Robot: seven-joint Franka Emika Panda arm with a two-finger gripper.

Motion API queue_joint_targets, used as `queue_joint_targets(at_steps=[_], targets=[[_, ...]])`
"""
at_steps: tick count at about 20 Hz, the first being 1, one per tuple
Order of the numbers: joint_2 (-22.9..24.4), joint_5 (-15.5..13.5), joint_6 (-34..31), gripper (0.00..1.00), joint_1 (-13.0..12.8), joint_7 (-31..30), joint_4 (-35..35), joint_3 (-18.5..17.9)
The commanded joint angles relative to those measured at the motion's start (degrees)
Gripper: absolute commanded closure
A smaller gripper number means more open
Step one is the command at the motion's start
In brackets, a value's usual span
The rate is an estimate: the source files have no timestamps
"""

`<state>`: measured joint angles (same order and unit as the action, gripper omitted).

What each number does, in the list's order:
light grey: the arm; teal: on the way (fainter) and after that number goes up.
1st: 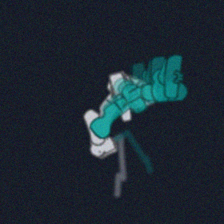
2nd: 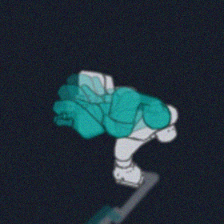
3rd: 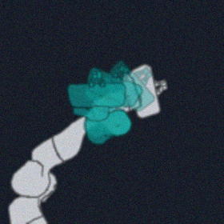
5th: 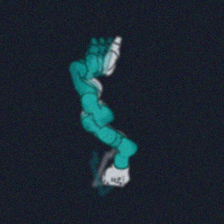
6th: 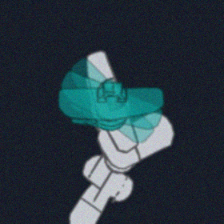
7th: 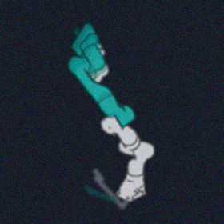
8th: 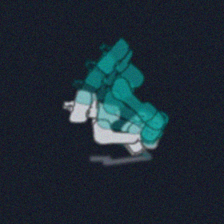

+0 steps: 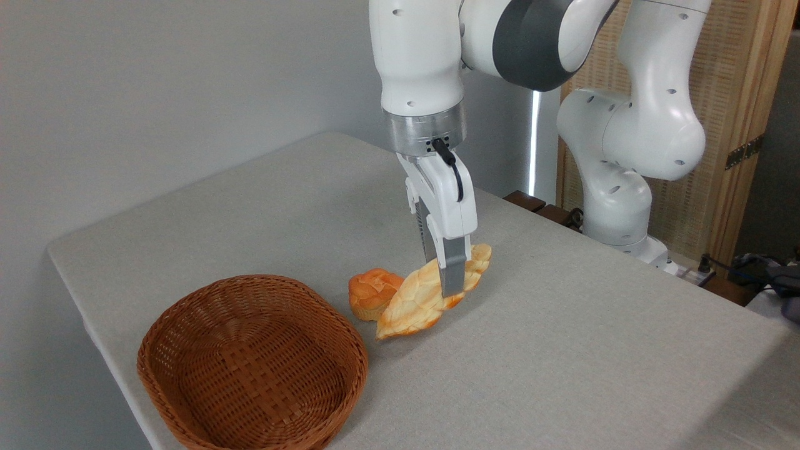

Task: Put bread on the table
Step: 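Carry the loaf beside the orange bun and lower it onto the table, then open the gripper to release the loaf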

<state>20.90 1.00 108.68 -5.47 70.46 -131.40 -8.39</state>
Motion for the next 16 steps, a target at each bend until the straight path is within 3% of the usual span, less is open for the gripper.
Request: queue_joint_targets(at_steps=[1, 9, 12, 16], targets=[[0.37, 0.49, -0.31, 0.0, -0.68, 0.82, 1.05, -0.92], [-0.41, -0.56, -1.45, 0.0, -0.77, -2.42, 7.11, -0.75], [-3.05, -4.34, -4.87, 0.0, -0.77, -10.24, 13.52, -0.05], [-8.06, -4.87, -12.6, 0.0, -0.77, -20.17, 23.98, 3.2]])
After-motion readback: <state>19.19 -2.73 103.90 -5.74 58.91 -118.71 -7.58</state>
